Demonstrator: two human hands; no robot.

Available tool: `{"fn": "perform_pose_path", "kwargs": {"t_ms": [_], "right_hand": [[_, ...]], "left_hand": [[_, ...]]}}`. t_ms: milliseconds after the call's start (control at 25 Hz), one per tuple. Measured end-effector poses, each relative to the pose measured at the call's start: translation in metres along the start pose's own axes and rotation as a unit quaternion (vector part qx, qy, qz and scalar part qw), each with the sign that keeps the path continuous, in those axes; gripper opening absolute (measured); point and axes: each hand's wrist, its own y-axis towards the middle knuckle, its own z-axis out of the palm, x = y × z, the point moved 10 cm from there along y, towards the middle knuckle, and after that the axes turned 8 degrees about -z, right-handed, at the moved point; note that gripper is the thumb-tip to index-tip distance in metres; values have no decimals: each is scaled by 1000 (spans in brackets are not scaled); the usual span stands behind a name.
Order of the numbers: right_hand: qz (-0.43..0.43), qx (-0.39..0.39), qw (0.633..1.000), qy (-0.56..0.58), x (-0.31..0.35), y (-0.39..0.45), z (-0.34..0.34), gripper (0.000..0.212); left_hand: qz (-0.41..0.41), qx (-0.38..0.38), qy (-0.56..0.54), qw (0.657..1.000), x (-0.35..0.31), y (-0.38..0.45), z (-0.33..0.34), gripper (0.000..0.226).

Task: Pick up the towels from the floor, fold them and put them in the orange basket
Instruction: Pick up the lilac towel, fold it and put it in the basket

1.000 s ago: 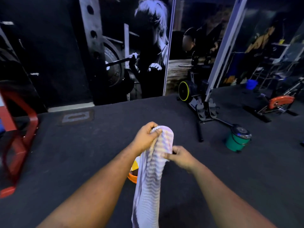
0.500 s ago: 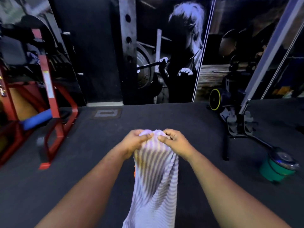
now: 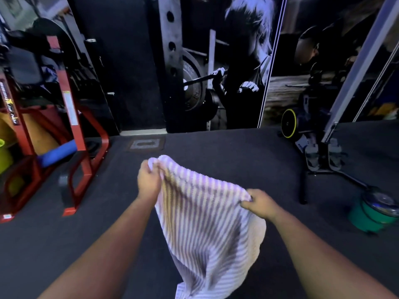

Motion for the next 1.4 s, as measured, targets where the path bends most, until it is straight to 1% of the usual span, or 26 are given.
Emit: {"fn": "perform_pose_path", "kwargs": {"t_ms": [40,80,160,200,240,280,320,400,480,560,600,640,720,800,840,880,920,960,1000,1040,1080,1160,1200,1240,1320,1400], "right_hand": [[-23,-18,999,26,19,6,0,37],[-64,-23,997,47,44,12,2,37],[-150,-22,986,64,98,20,6,32],[-178,-20,981,70,120,20,7,26],[-192,-15,978,76,132,22,6,19],[-196,-7,978,69,136,23,4,15],[-189,11,981,49,133,22,4,20],[-132,89,987,-22,104,18,17,27],[-82,138,983,-90,69,6,26,28],[-80,128,981,-124,51,-3,27,29],[-80,118,984,-109,47,-7,27,29],[-69,104,990,-60,42,-10,26,32],[-13,36,994,106,29,-15,17,34],[46,-51,970,232,15,-15,8,32],[70,-78,960,261,11,-15,6,32],[90,-94,952,276,8,-13,5,33],[107,-100,948,283,12,-10,7,29],[120,-103,936,315,15,-7,12,20],[117,-111,919,360,22,-2,16,20],[108,-126,898,408,28,3,19,27],[90,-139,880,445,41,6,19,25],[64,-135,863,482,67,9,22,12],[51,-116,859,496,79,10,26,13],[33,-93,862,497,91,11,29,19],[-14,-66,896,439,106,14,29,30],[-65,-113,947,293,111,16,17,28]], "left_hand": [[16,78,18,997,1,-12,25,44],[37,170,43,984,0,-27,54,51],[93,334,126,930,-4,-61,106,59],[129,366,178,904,-4,-70,121,49],[162,368,219,889,-8,-72,126,26],[195,343,248,885,-17,-68,122,22],[219,306,258,890,-25,-58,114,29],[222,236,244,914,-38,-33,84,25],[189,162,235,940,-34,-2,49,21],[131,87,205,966,-23,21,17,23],[106,62,186,975,-16,28,7,27],[81,59,166,981,-9,33,4,29],[55,81,151,984,9,39,8,27],[26,116,102,988,25,48,15,14],[5,130,73,989,33,51,19,15],[-5,139,59,989,36,50,21,21],[-5,143,57,988,33,44,22,30],[2,144,56,988,33,38,25,36],[3,149,47,988,30,28,29,37],[8,169,22,985,28,17,36,33],[11,198,-6,980,27,4,45,28],[10,259,-36,965,24,-26,67,25],[8,272,-49,961,28,-34,76,23],[8,281,-56,958,29,-41,82,21],[10,299,-59,953,25,-48,89,21],[1,309,-44,950,28,-46,91,26]]}}
